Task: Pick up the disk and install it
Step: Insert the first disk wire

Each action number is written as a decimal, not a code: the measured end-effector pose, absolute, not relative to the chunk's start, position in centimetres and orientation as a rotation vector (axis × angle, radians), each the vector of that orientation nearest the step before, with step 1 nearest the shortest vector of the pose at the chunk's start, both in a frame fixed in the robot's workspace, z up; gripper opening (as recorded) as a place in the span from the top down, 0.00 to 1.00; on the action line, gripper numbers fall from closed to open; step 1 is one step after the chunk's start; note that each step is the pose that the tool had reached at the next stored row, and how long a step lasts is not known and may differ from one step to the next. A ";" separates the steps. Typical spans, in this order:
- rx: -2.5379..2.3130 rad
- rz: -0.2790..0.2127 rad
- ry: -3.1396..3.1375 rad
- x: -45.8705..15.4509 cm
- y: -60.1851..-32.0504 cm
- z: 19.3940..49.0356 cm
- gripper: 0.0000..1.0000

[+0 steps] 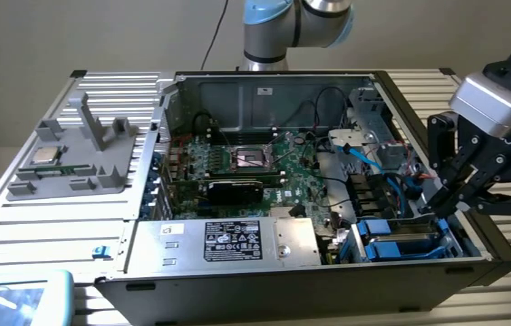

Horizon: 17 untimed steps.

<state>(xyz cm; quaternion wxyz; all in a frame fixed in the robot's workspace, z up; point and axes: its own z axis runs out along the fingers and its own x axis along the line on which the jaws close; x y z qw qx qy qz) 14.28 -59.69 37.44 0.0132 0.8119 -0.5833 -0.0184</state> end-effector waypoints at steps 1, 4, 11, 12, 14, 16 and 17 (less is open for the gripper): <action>2.527 -0.048 -1.816 14.3 -59.6 37.5 0.83; 2.523 -0.035 -1.814 14.1 -59.5 37.5 0.83; 2.505 -0.033 -1.841 13.3 -59.4 37.5 0.83; 2.502 -0.032 -1.846 13.3 -59.4 37.5 0.83; 2.497 -0.027 -1.856 13.2 -59.4 37.5 0.83; 2.495 -0.022 -1.863 13.2 -59.2 37.5 0.83; 2.495 -0.022 -1.863 13.2 -59.1 37.5 0.83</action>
